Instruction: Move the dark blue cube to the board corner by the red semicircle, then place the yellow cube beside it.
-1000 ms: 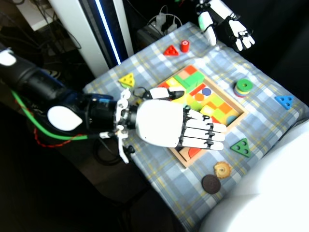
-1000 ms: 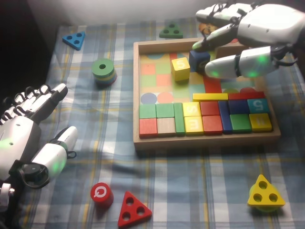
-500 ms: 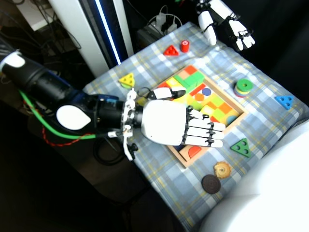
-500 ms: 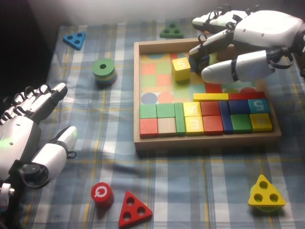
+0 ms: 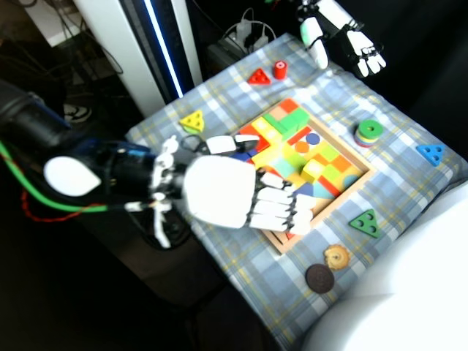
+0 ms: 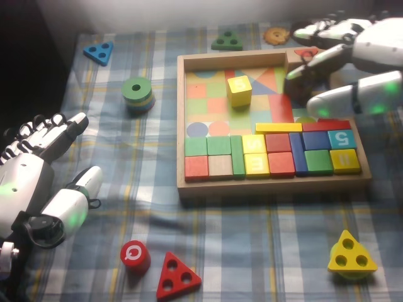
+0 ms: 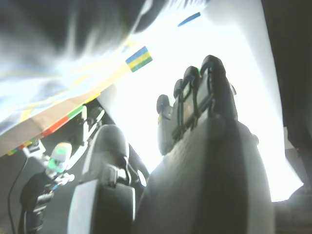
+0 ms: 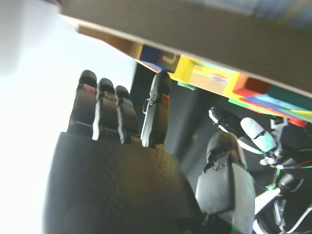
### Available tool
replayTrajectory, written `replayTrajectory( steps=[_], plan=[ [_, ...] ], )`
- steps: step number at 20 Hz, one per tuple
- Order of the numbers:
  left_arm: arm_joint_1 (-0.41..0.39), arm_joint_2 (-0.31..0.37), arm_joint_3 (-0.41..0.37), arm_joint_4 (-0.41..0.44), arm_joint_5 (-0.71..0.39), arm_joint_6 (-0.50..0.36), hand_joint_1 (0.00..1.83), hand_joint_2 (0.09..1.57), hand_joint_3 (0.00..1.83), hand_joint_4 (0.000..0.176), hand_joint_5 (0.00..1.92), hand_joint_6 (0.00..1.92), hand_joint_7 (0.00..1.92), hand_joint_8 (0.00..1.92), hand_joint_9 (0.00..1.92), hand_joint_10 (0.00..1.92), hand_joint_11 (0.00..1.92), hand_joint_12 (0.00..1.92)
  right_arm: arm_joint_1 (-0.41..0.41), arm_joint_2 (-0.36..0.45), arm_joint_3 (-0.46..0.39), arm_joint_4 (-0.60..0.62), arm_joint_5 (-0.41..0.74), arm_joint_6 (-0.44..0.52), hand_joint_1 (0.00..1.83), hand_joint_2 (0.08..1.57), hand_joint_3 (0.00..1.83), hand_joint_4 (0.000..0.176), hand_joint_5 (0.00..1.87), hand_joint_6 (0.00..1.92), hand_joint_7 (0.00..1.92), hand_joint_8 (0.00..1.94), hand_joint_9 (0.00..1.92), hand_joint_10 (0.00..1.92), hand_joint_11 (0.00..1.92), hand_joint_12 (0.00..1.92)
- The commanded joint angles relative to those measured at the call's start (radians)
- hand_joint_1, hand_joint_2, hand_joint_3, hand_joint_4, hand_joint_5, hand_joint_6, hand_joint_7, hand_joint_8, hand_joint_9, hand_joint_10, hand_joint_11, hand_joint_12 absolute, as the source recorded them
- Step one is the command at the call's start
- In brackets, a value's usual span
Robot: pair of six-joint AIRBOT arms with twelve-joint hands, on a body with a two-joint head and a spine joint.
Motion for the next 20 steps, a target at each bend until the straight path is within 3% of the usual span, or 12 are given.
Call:
replayTrajectory(
  steps=[1, 3, 4, 5, 6, 7, 8, 15, 16, 18, 19, 20],
  plan=[
    [0.000, 0.001, -0.002, 0.052, -0.115, -0.003, 0.52, 1.40, 0.00, 0.056, 0.31, 0.00, 0.16, 0.00, 0.12, 0.00, 0.00, 0.00, -0.002, 0.008, -0.001, 0.041, 0.068, -0.003, 0.00, 0.99, 0.00, 0.097, 0.56, 0.00, 0.00, 0.00, 0.00, 0.00, 0.00, 0.00],
    [0.000, 0.001, -0.002, 0.052, -0.114, -0.003, 0.50, 1.41, 0.00, 0.055, 0.32, 0.00, 0.16, 0.00, 0.12, 0.00, 0.00, 0.00, -0.017, 0.021, -0.003, 0.069, 0.064, -0.026, 0.00, 0.99, 0.00, 0.103, 0.58, 0.01, 0.00, 0.00, 0.00, 0.00, 0.00, 0.00],
    [0.000, 0.001, -0.002, 0.052, -0.113, -0.003, 0.51, 1.41, 0.00, 0.056, 0.31, 0.00, 0.16, 0.00, 0.12, 0.00, 0.00, 0.00, -0.022, 0.026, -0.003, 0.085, 0.060, -0.043, 0.00, 0.99, 0.00, 0.148, 0.58, 0.01, 0.00, 0.00, 0.00, 0.00, 0.00, 0.00],
    [0.000, 0.001, -0.002, 0.052, -0.111, -0.003, 0.53, 1.40, 0.00, 0.055, 0.32, 0.00, 0.17, 0.00, 0.13, 0.00, 0.00, 0.00, -0.025, 0.030, -0.002, 0.104, 0.053, -0.066, 0.00, 0.99, 0.00, 0.154, 0.57, 0.00, 0.00, 0.00, 0.00, 0.00, 0.00, 0.00],
    [0.000, 0.001, -0.002, 0.052, -0.111, -0.003, 0.53, 1.40, 0.00, 0.051, 0.32, 0.00, 0.17, 0.00, 0.13, 0.00, 0.00, 0.00, -0.026, 0.030, 0.001, 0.120, 0.046, -0.087, 0.00, 0.99, 0.00, 0.144, 0.57, 0.00, 0.00, 0.00, 0.00, 0.00, 0.00, 0.00],
    [0.000, 0.001, -0.002, 0.052, -0.111, -0.003, 0.54, 1.40, 0.00, 0.058, 0.31, 0.00, 0.16, 0.00, 0.12, 0.00, 0.00, 0.00, -0.027, 0.029, 0.008, 0.138, 0.041, -0.106, 0.00, 0.97, 0.00, 0.170, 0.56, 0.00, 0.00, 0.00, 0.00, 0.00, 0.00, 0.00],
    [0.000, 0.001, -0.002, 0.052, -0.110, -0.003, 0.56, 1.40, 0.00, 0.055, 0.31, 0.00, 0.16, 0.00, 0.12, 0.00, 0.00, 0.00, -0.029, 0.027, 0.017, 0.147, 0.041, -0.107, 0.00, 0.97, 0.00, 0.175, 0.53, 0.00, 0.00, 0.00, 0.00, 0.00, 0.00, 0.00],
    [0.001, 0.000, -0.001, 0.051, -0.105, -0.003, 0.53, 1.41, 0.00, 0.053, 0.31, 0.00, 0.16, 0.00, 0.12, 0.01, 0.00, 0.00, -0.028, 0.023, 0.030, 0.190, 0.033, -0.183, 0.00, 0.99, 0.00, 0.176, 0.55, 0.01, 0.00, 0.00, 0.00, 0.00, 0.00, 0.00],
    [0.002, 0.000, -0.001, 0.050, -0.105, -0.003, 0.53, 1.41, 0.00, 0.058, 0.30, 0.00, 0.15, 0.00, 0.11, 0.00, 0.00, 0.00, -0.028, 0.023, 0.021, 0.189, 0.035, -0.183, 0.00, 0.99, 0.00, 0.170, 0.55, 0.01, 0.00, 0.00, 0.00, 0.00, 0.00, 0.00],
    [0.002, 0.000, -0.001, 0.049, -0.105, -0.003, 0.53, 1.40, 0.00, 0.056, 0.31, 0.00, 0.16, 0.00, 0.12, 0.01, 0.00, 0.00, -0.018, 0.023, -0.008, 0.193, 0.066, -0.184, 0.00, 0.96, 0.00, 0.176, 0.54, 0.00, 0.00, 0.00, 0.00, 0.00, 0.00, 0.00],
    [0.002, -0.001, -0.001, 0.048, -0.105, -0.003, 0.57, 1.40, 0.00, 0.045, 0.33, 0.01, 0.17, 0.01, 0.13, 0.01, 0.00, 0.00, -0.010, 0.027, -0.018, 0.197, 0.079, -0.185, 0.00, 0.99, 0.00, 0.131, 0.56, 0.01, 0.00, 0.00, 0.00, 0.00, 0.00, 0.00],
    [0.003, -0.001, -0.001, 0.048, -0.105, -0.003, 0.57, 1.39, 0.00, 0.053, 0.33, 0.01, 0.17, 0.00, 0.13, 0.00, 0.00, 0.00, -0.003, 0.033, -0.026, 0.202, 0.092, -0.188, 0.00, 0.97, 0.00, 0.122, 0.57, 0.01, 0.00, 0.00, 0.00, 0.00, 0.00, 0.00]
  ],
)
